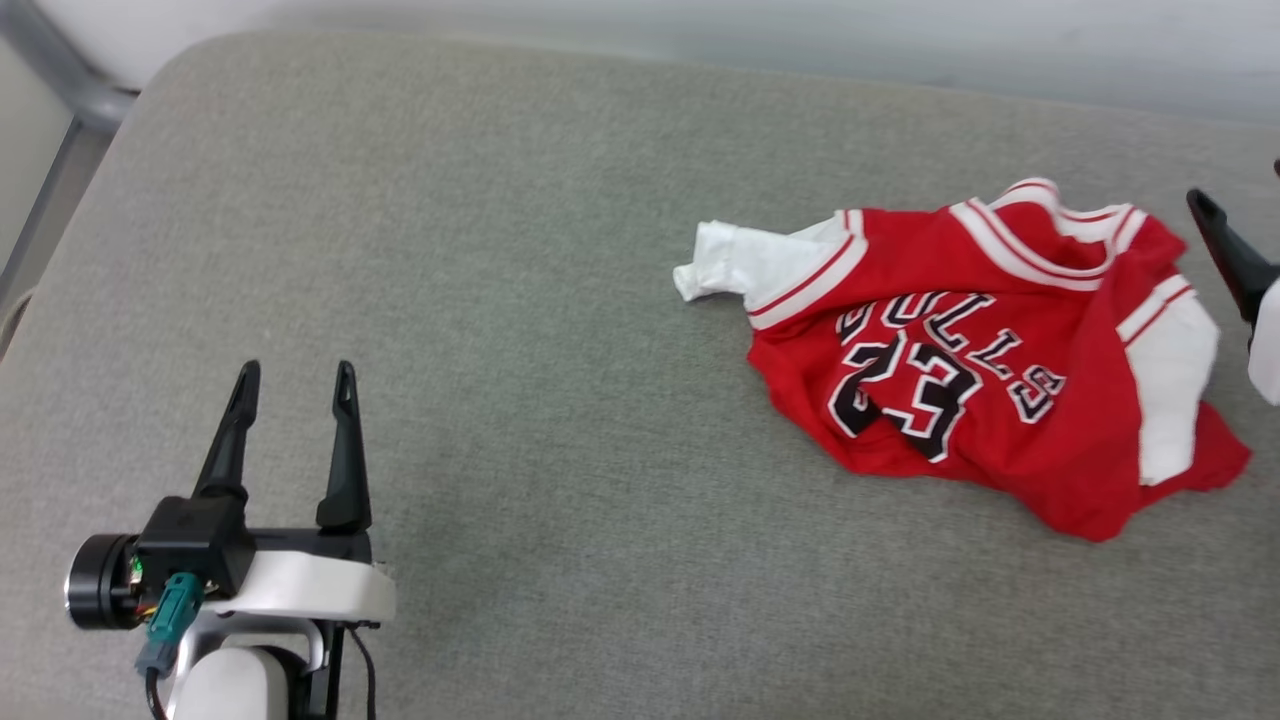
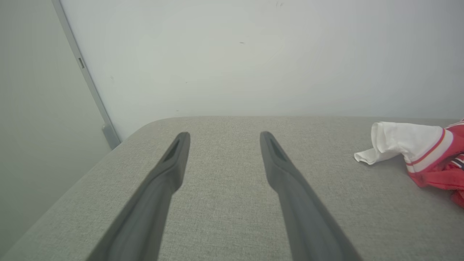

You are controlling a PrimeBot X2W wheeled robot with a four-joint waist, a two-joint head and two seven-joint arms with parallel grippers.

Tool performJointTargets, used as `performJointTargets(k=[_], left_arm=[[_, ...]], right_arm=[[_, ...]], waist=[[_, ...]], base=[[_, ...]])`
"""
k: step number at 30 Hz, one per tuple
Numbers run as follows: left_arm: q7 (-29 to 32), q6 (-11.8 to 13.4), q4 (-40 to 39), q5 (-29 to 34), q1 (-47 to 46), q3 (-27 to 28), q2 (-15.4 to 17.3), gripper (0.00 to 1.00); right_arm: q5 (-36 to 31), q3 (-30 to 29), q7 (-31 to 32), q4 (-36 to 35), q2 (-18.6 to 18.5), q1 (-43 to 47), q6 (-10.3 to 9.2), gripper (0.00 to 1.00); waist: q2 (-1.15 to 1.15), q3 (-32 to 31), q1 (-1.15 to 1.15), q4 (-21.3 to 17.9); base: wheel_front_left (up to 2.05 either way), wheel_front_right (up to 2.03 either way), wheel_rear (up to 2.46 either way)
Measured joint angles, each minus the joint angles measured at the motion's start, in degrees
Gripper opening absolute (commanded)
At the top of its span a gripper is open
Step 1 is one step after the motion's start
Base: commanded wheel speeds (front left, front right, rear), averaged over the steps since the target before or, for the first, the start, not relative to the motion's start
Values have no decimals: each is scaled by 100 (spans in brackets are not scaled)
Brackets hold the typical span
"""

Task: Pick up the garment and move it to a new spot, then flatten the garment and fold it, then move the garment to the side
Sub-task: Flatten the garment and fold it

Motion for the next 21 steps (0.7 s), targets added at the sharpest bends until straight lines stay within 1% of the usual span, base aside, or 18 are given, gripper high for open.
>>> performJointTargets(k=[2, 4, 7, 10, 14, 16, 19, 21], left_arm=[[0, 7, -24, 0, 76, 31, 8, 100], [0, 5, -38, 1, 143, 53, 32, 100], [0, -4, -75, 2, 155, 48, 35, 100], [0, -10, -109, 3, 182, 47, 42, 100], [0, -21, -169, 3, 175, 2, 40, 100], [0, -37, -201, 3, 152, -20, 37, 100], [0, -45, -229, 0, 87, -53, 31, 100], [0, -59, -234, -2, 5, -83, 24, 100]], right_arm=[[12, -180, 42, -285, -18, 275, 0, 100], [-12, -331, 210, -553, -110, 516, 0, 100], [-3, -587, 620, -872, -269, 751, -1, 100], [127, -706, 1311, -1091, -413, 908, 0, 100], [358, -684, 2508, -1239, -631, 1018, 0, 100], [391, -711, 2981, -1265, -699, 999, 0, 100], [366, -724, 3489, -1193, -704, 868, 0, 100], [305, -764, 3704, -1100, -660, 707, 0, 100]], waist=[[0, -93, -1, -82], [0, -162, -1, -155], [0, -217, -1, -212], [0, -193, -1, -201], [0, -88, -1, -154], [0, -7, -1, -123], [0, 150, -1, -66], [0, 269, -1, -23]], base=[[0, 0, 0], [0, 0, 0], [0, 0, 0], [0, 0, 0], [0, 0, 0], [0, 0, 0], [0, 0, 0], [0, 0, 0]])
